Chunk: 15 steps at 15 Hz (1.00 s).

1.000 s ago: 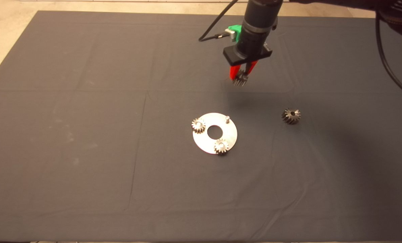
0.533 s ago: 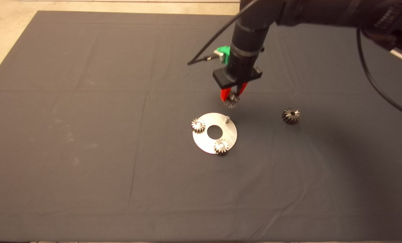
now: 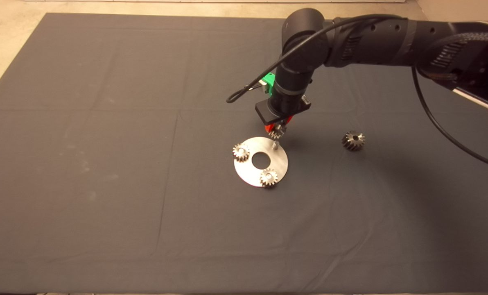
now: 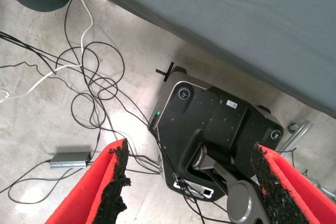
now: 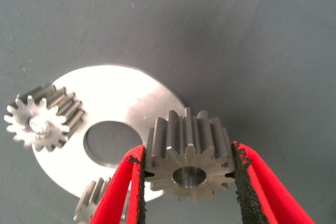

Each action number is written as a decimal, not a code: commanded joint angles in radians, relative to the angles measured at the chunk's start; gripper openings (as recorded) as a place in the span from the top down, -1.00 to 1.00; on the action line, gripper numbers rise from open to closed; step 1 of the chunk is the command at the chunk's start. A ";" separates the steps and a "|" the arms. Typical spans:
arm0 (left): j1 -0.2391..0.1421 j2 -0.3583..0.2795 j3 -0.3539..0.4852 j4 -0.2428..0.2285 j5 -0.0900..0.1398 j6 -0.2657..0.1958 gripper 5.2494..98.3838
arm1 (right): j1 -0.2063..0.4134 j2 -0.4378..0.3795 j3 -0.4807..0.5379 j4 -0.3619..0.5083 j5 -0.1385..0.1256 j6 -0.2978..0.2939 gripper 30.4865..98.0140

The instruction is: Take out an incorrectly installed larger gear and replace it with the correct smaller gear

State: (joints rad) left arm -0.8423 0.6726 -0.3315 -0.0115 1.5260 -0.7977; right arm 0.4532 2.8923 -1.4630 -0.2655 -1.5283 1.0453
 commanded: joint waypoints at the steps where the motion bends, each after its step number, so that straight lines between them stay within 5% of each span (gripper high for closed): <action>1: 0.016 0.003 0.008 0.033 0.132 0.008 -0.16 | 0.021 0.005 0.018 -0.046 -0.013 0.007 0.86; 15: 0.015 0.000 0.008 0.033 0.132 0.008 -0.16 | -0.037 0.003 0.038 -0.046 -0.025 0.050 0.86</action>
State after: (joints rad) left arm -0.8423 0.6730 -0.3315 0.0081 1.5260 -0.7962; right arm 0.4102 2.8923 -1.4368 -0.2825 -1.5279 1.0726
